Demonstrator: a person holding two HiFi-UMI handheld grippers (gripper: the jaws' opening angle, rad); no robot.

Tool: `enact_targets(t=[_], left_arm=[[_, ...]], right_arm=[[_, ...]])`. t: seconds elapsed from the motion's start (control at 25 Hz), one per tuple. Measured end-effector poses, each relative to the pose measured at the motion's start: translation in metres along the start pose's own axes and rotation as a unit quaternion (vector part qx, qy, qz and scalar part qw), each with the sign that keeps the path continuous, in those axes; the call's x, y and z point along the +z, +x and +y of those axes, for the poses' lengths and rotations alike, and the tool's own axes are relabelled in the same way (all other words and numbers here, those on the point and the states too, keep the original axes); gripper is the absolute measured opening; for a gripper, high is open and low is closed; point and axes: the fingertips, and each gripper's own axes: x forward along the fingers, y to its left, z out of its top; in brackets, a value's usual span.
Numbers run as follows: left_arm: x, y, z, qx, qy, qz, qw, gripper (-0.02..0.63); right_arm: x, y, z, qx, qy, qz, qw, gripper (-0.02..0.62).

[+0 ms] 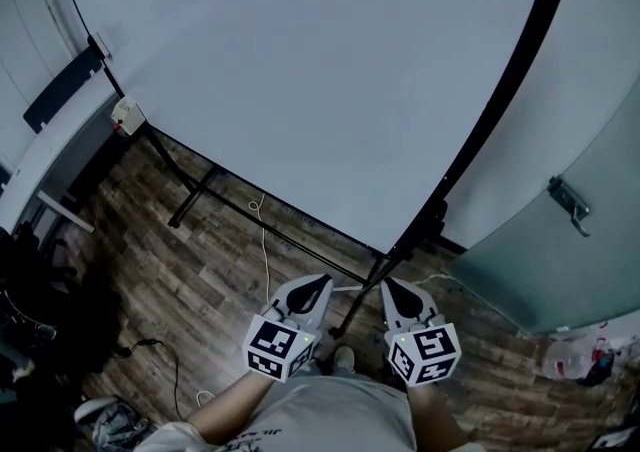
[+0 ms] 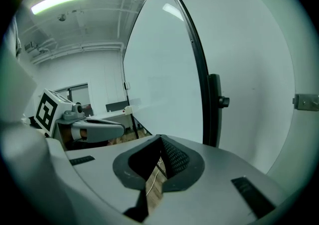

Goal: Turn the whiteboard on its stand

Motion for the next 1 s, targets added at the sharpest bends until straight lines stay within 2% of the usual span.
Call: enact_targets(t=[0.36,1.0], left_arm=[[-0.008,-0.012,0.001,0.024,0.005,0.003,0.9997,0.011],[-0.015,-0.030,0.007,0.039,0.006,0.002,0.9992,0.011]], right_arm=[[-0.012,0.010,0.032,0.032,0.007,0.012,0.999,0.006],[-0.016,0.017,0.056,0.062,-0.006,0.018,0.998,0.006]])
